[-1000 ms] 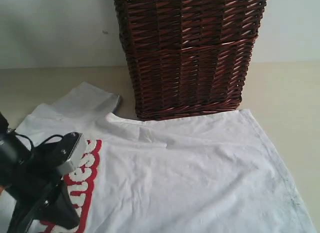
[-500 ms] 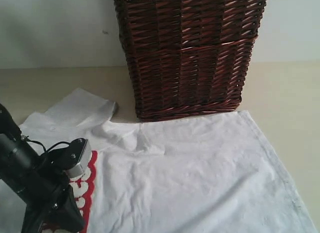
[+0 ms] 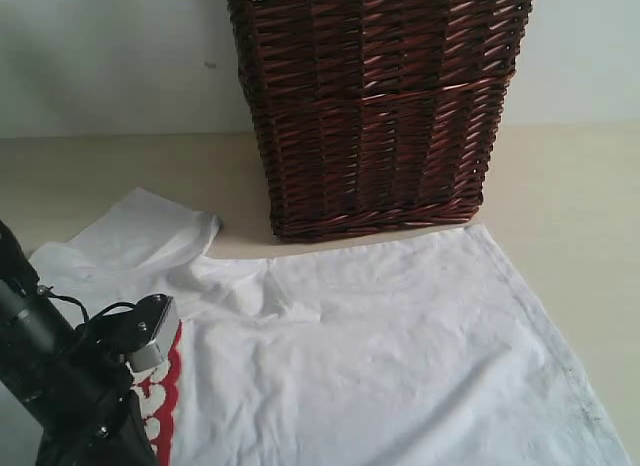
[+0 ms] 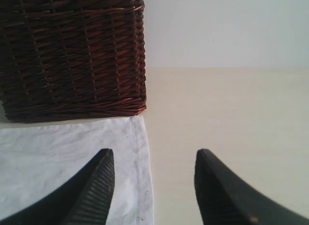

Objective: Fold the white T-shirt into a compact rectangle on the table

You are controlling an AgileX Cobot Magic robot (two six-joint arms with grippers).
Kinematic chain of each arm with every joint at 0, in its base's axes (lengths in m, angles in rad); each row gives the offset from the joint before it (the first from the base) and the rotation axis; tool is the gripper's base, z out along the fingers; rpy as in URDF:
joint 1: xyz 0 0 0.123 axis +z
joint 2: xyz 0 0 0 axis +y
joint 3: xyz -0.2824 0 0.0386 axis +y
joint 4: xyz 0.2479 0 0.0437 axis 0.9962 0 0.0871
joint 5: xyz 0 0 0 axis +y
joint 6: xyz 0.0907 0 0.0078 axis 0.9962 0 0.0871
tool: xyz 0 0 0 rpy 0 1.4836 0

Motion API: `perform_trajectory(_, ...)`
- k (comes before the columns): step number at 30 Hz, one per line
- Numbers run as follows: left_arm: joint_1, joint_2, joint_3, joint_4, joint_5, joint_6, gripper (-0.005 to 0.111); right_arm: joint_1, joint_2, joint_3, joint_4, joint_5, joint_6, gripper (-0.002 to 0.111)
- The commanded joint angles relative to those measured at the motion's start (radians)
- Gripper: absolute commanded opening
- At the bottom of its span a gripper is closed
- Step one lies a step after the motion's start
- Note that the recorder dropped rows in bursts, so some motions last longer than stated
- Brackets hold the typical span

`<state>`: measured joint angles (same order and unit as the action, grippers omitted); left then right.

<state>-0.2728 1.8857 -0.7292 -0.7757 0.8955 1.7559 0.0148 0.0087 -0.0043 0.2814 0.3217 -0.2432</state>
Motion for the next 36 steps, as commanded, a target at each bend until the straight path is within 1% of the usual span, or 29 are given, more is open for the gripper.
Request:
perform_trajectory(1,0.002,-0.057,-0.016,-0.014,-0.082,-0.117,0.000,-0.003,0.002,0.004,0.001,-0.009,-0.009,0.051)
perform_trajectory(5,0.051,-0.151,-0.078,-0.096,-0.089,-0.165,0.000,-0.003,0.002,0.004,0.001,-0.009,-0.009,0.051)
perform_trajectory(7,0.086,-0.164,-0.104,-0.137,-0.097,-0.165,0.000,-0.003,0.002,0.004,0.001,-0.009,-0.009,0.051)
perform_trajectory(9,0.121,-0.162,-0.120,-0.144,-0.115,-0.161,0.000,-0.003,0.002,0.004,0.001,-0.009,-0.009,0.051)
perform_trajectory(12,0.182,-0.128,-0.119,-0.135,-0.233,-0.161,0.000,-0.003,0.002,0.004,0.001,-0.009,-0.009,0.051)
perform_trajectory(16,0.266,-0.031,-0.125,-0.147,-0.485,-0.159,0.000,-0.003,0.002,0.004,0.001,-0.009,-0.009,0.051)
perform_trajectory(19,0.315,0.046,-0.148,-0.107,-0.515,-0.137,0.000,-0.003,0.002,0.004,0.001,-0.009,-0.009,0.051)
perform_trajectory(24,0.318,0.158,-0.223,-0.098,-0.536,-0.136,0.000,-0.003,0.002,0.004,0.001,-0.009,-0.009,0.051)
perform_trajectory(31,0.309,0.207,-0.333,-0.098,-0.523,-0.103,0.000,-0.003,0.002,0.004,0.001,-0.009,-0.009,0.051)
perform_trajectory(36,0.298,0.204,-0.355,-0.104,-0.422,-0.109,0.000,-0.003,0.002,0.004,0.001,-0.009,-0.009,0.051)
